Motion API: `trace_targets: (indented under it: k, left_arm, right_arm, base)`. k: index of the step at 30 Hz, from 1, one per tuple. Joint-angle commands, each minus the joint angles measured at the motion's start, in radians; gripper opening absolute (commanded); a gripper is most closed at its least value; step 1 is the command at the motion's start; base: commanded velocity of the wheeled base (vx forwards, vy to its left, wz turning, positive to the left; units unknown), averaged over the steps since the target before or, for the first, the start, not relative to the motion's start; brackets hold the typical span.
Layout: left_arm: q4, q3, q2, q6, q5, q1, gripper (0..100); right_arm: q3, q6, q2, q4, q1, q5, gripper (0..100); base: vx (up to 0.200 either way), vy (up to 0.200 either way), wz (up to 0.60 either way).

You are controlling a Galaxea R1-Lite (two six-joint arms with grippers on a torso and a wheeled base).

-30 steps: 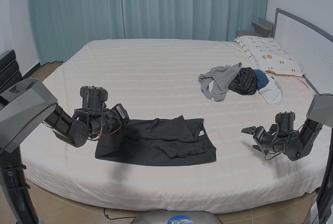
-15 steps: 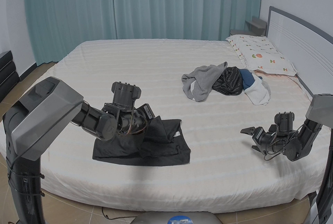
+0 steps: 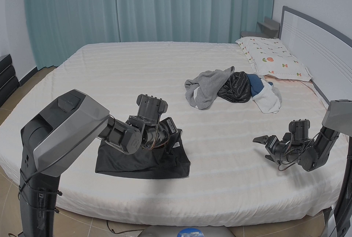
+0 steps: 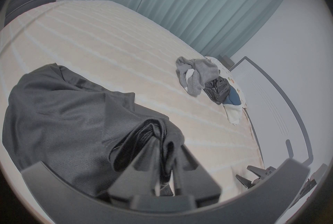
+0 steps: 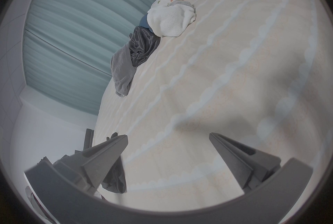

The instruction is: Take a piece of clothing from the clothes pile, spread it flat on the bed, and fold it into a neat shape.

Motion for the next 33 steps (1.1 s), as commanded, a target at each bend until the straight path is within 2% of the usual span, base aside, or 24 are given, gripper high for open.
trace_targets:
  k: [1,12,19,29,33]
  left_arm:
    - [0.000,-0.006,0.014,-0.001,0.001,-0.008,100]
    - [0.046,0.014,-0.055,-0.007,0.048,-0.006,100]
    - [0.046,0.058,-0.162,-0.093,0.033,0.041,100]
    - [0.032,0.132,-0.165,-0.166,0.019,0.130,100]
    - [0.032,0.149,-0.178,-0.254,-0.019,0.164,100]
  right_arm:
    - [0.000,0.001,0.002,0.000,0.001,0.001,100]
    - [0.005,-0.002,0.002,0.000,0.001,0.001,100]
    - [0.006,-0.002,0.002,0.000,0.008,0.001,100]
    - [0.009,-0.003,0.002,-0.002,0.023,0.001,100]
    - [0.011,-0.005,-0.002,-0.002,0.037,-0.006,100]
  base:
    - [0.000,0.000,0.00]
    - [0.000,0.000,0.00]
    - [0.000,0.000,0.00]
    - [0.000,0.000,0.00]
    - [0.000,0.000,0.00]
